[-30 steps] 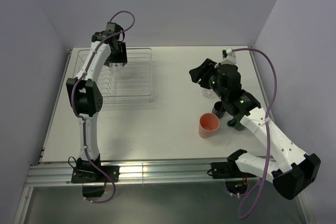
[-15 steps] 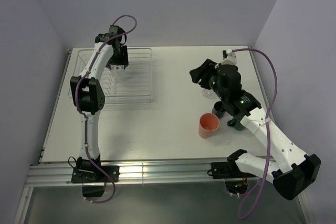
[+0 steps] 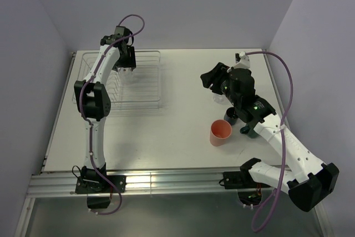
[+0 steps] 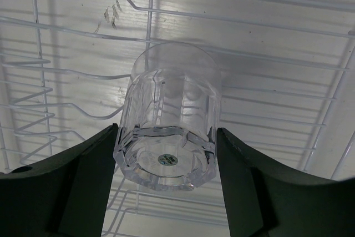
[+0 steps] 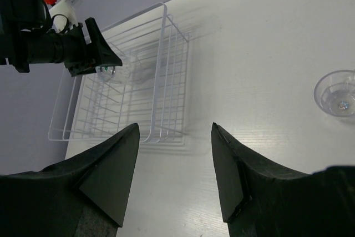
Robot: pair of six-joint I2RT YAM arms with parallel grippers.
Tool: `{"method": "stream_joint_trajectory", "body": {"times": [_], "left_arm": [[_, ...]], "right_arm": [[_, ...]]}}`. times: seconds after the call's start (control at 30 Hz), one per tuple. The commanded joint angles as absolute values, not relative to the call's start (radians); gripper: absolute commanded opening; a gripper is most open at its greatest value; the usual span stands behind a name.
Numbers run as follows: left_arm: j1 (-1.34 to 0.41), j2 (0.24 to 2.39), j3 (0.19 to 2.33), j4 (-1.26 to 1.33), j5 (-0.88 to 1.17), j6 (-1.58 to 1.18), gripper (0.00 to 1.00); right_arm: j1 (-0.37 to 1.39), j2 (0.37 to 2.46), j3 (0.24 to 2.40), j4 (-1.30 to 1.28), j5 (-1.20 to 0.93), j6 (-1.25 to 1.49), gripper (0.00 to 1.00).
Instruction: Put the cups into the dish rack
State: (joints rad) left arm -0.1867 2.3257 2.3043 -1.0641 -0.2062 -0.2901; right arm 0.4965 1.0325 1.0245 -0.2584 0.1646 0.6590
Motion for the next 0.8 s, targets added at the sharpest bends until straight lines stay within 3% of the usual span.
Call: {"method": "stream_joint_trajectory", "body": {"times": [0.0,0.27,0.5,0.53,0.57,0.77], "left_arm": [[-0.187,2.324,2.310,-1.022,-0.202,-0.282,0.56],[-0.189,2.327,2.290,-1.000,-0.187,-0.282,0.72],[-0.189,2.315,2.258,-0.965,-0.190,-0.281,0.80],[-0.189,2.312,2.250,-0.960,-0.196,-0.282,0.84],[-0.189,2.310,2.249,-0.953,-0.196,-0.284,0.96],[-0.189,2.249,2.201,-0.899,-0.193,-0.290,0.98]], "right_arm": [[0.491,1.022,1.037,-0.242,0.184,0.643,0.62],[0.491,1.031,1.045,-0.244,0.181,0.641,0.63],[0.491,1.038,1.049,-0.244,0.176,0.637,0.64],[0.491,1.037,1.051,-0.244,0.176,0.638,0.65],[0.491,1.037,1.049,-0.245,0.175,0.637,0.65],[0.491,1.029,1.049,-0.253,0.181,0.630,0.66]]}}
